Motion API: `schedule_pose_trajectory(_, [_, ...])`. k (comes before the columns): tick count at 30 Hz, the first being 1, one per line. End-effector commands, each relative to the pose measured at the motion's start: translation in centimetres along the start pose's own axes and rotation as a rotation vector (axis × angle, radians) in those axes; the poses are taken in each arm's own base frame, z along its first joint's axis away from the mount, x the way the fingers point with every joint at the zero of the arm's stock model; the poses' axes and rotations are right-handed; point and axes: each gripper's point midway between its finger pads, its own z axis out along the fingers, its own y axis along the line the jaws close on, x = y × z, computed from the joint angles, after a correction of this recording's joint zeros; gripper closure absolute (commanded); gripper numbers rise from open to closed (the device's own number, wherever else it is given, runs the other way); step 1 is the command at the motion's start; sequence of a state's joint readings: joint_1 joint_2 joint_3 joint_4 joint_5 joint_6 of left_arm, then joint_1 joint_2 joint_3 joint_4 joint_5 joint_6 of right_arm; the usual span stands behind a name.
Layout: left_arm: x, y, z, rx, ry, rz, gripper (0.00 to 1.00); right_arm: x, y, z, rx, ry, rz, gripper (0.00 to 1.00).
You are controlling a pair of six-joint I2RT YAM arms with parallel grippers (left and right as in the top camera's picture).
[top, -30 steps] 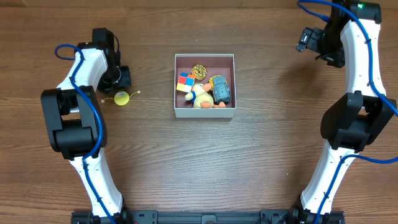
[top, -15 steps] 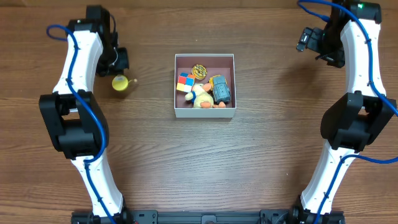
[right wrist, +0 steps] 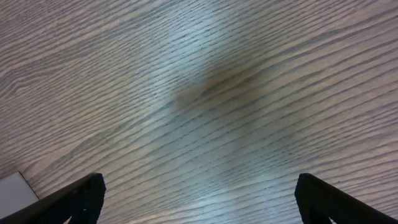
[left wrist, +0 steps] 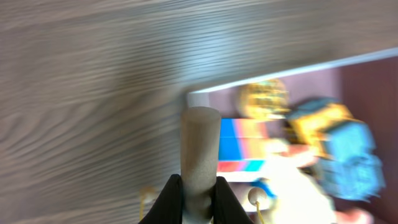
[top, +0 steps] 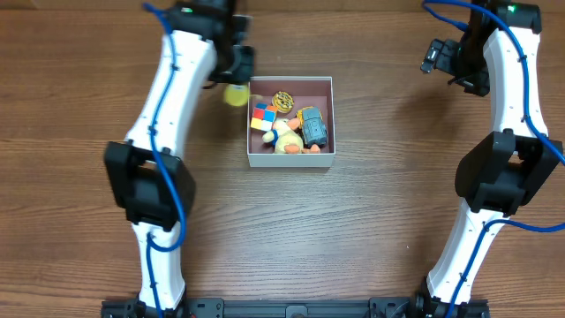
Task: Pack container
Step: 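Lift the stick toy with the left gripper toward the box, then open the left gripper to drop the stick toy into the box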
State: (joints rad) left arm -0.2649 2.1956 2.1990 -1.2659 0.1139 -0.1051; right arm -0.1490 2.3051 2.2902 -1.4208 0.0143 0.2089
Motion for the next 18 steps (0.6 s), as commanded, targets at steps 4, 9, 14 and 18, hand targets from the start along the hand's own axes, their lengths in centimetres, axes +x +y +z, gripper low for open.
schedule_pose_trajectory(4, [0.4,-7.7,0.0,0.053,-0.025,0.141,0.84,-0.4,0.1,-1.5,-0.012,-0.036,0.000,0.00])
schedule_pose_trajectory(9, [0.3,-8.9,0.1,0.000,-0.054,0.185,0.71,-0.4,0.1,-1.5,-0.012,-0.036,0.000,0.00])
schedule_pose_trajectory(14, [0.1,-8.2,0.1,-0.004,-0.055,0.173,0.58,-0.3,0.3,-1.5,-0.013,-0.036,-0.003,0.00])
schedule_pose_trajectory(18, [0.2,-7.5,0.0,-0.011,-0.042,0.159,0.45,-0.3,0.3,-1.5,-0.013,-0.036,-0.004,0.00])
